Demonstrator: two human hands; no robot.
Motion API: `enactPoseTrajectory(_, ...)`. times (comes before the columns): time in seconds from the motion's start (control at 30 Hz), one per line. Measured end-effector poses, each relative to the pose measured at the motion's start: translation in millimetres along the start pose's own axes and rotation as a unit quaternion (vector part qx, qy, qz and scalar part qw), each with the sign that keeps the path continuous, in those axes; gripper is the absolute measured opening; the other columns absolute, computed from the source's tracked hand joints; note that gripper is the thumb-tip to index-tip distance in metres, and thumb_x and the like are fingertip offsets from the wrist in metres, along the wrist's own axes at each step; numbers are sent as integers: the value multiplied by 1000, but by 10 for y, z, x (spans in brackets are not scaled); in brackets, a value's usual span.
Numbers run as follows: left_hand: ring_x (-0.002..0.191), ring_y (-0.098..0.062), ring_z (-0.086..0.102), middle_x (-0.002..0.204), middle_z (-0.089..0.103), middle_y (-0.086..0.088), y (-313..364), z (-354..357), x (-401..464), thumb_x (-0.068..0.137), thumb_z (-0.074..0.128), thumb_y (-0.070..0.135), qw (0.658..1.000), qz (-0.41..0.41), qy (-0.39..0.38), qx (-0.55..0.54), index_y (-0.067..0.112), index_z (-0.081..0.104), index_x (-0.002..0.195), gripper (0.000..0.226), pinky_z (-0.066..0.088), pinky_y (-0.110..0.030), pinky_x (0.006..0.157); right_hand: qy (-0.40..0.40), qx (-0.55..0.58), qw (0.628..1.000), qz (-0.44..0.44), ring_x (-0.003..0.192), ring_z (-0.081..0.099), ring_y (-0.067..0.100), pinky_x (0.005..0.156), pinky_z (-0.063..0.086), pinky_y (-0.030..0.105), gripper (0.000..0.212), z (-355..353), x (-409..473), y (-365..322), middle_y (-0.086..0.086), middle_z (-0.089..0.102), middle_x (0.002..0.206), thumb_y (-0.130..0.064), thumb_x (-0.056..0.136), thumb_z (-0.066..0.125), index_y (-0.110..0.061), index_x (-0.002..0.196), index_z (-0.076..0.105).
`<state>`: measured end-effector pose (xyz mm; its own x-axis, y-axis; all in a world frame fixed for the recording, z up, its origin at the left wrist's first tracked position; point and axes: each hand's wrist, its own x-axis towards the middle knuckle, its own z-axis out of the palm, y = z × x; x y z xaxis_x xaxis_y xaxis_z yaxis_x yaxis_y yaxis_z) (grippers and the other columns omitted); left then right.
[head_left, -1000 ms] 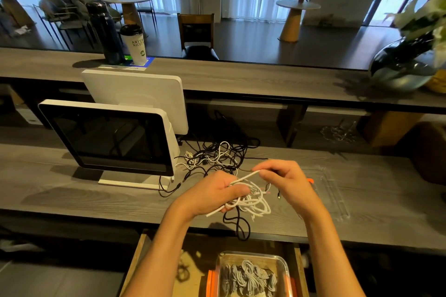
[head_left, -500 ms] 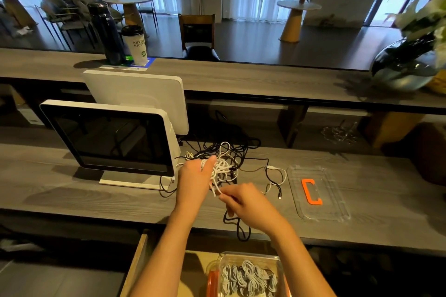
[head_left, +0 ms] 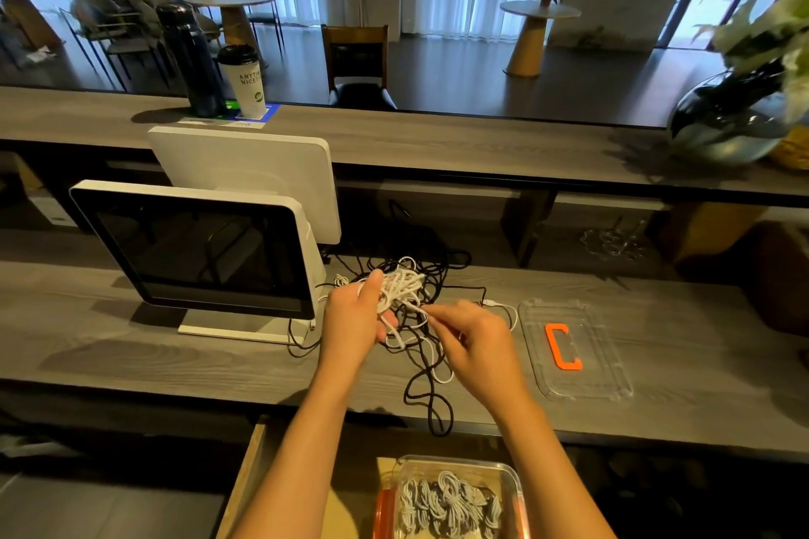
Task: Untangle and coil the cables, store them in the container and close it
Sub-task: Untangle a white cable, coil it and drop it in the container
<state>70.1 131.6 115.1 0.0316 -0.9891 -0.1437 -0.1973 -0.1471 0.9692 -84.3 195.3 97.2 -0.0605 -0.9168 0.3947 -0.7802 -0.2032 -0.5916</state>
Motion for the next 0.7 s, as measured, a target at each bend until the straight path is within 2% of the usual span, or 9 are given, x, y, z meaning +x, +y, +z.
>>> enactPoseTrajectory(0.07,41,-12,54,59,70,-10,-5,33,9,105,44,36,999,-7,26,-29,7,69,83,45,42,-25,45,-67,14,997,44,76,61,5,69,51,26,23,54,-2,-25,-9,70,85,-22,97,61,-27,115,74)
enactPoseTrajectory(0.13,43,-14,59,60,70,-11,-21,69,7,105,44,36,999,-2,49,-9,4,68,84,46,46,-25,45,-87,22,994,58,70,60,7,65,51,30,21,109,-23,-100,-7,70,78,-25,98,57,-26,110,75)
enactPoseTrajectory(0.2,41,-13,60,60,68,-13,-37,82,-11,105,44,36,997,4,80,13,2,66,81,47,48,-23,43,-81,50,994,55,63,57,9,60,47,32,28,146,-40,-192,-5,66,69,-41,97,51,-27,103,75)
enactPoseTrajectory(0.27,47,-17,64,61,67,-14,-67,87,-13,104,45,37,994,19,102,32,1,66,78,49,52,-27,47,-77,64,993,59,59,54,9,55,41,26,49,159,-44,-235,-7,63,65,-66,88,44,-30,102,75)
enactPoseTrajectory(0.33,55,-23,68,63,67,-14,-82,86,1,104,46,38,993,23,107,36,0,66,78,50,57,-34,53,-68,21,997,43,55,50,7,52,36,22,55,187,-36,-224,-11,58,60,-72,85,42,-31,101,75)
enactPoseTrajectory(0.43,47,-16,65,64,68,-15,-78,92,-7,104,45,38,994,15,100,49,0,66,81,49,54,-26,46,-61,-39,997,16,58,56,7,58,49,29,57,206,-23,-175,-10,64,64,-68,89,36,-29,100,76)
enactPoseTrajectory(0.53,39,-8,59,58,66,-11,-59,98,-41,105,44,37,995,18,78,51,4,65,78,47,47,-17,41,-60,-70,996,8,60,57,9,58,47,32,46,188,-12,-122,-8,64,66,-59,95,39,-27,92,73)
enactPoseTrajectory(0.6,39,-11,59,53,64,-8,-42,82,-32,105,45,37,998,17,21,61,7,65,77,46,46,-20,41,-39,-61,997,12,57,54,9,55,44,32,35,166,-8,-101,-9,60,62,-48,99,46,-25,84,68)
enactPoseTrajectory(0.7,41,-14,57,53,64,-6,-6,32,-10,104,47,34,994,3,-92,51,7,67,85,40,44,-23,41,14,41,996,79,52,50,7,53,40,33,38,127,9,-28,-9,54,56,-41,99,46,-19,75,64)
